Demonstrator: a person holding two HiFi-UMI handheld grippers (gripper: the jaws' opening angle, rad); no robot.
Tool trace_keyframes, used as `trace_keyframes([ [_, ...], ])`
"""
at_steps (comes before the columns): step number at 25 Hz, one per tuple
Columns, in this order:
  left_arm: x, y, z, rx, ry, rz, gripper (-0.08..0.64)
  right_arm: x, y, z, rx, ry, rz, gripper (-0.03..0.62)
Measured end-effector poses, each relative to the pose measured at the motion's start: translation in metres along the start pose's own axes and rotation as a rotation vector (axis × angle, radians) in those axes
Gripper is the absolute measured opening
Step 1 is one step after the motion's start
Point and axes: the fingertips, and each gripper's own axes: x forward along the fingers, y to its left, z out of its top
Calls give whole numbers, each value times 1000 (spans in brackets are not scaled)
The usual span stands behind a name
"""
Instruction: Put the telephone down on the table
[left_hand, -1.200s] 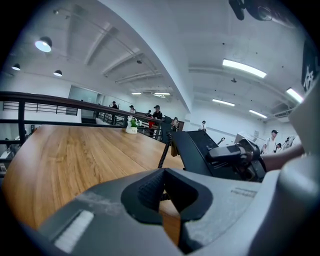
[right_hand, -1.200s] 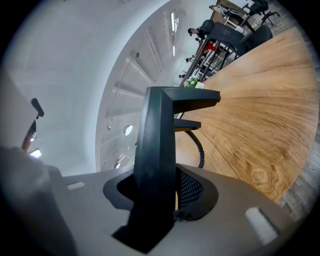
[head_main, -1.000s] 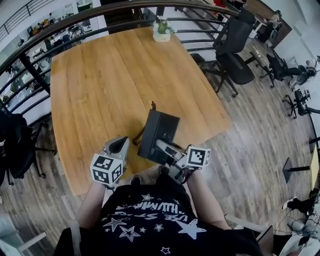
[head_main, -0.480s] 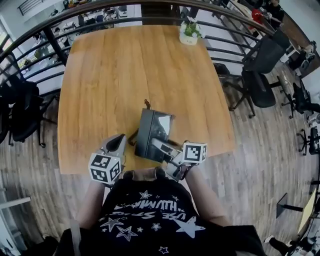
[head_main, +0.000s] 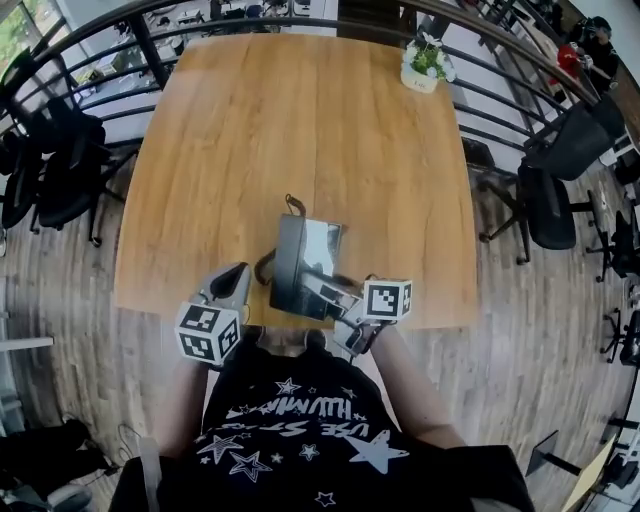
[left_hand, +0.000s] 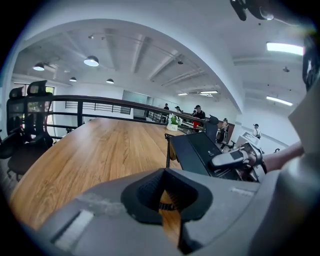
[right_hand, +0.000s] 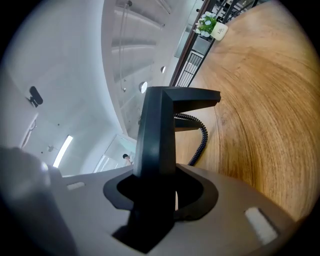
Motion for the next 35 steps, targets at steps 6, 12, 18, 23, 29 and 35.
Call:
trace_keyframes([
  [6,-3,-9,-13,-32,11,46,2,-6,-9,-10,-26,81,0,160],
  [12,-3,-18,-20,-48,12,74,2,-15,-18,-16,-39,114,4,161],
  [18,-3,-29,-29,-65,19,84,2,-22,-26,-20,-74,137,-5,160],
  [23,-1,-33,-33,-66,29,88,2,-24,-35,-15,-88,141,-30,160],
  [29,3,-39,-34,-59,35,88,2,-28,-44,-15,-85,143,-45,160],
  [35,9,-44,-32,-57,46,77,2,-29,-45,-15,-94,147,-51,160],
])
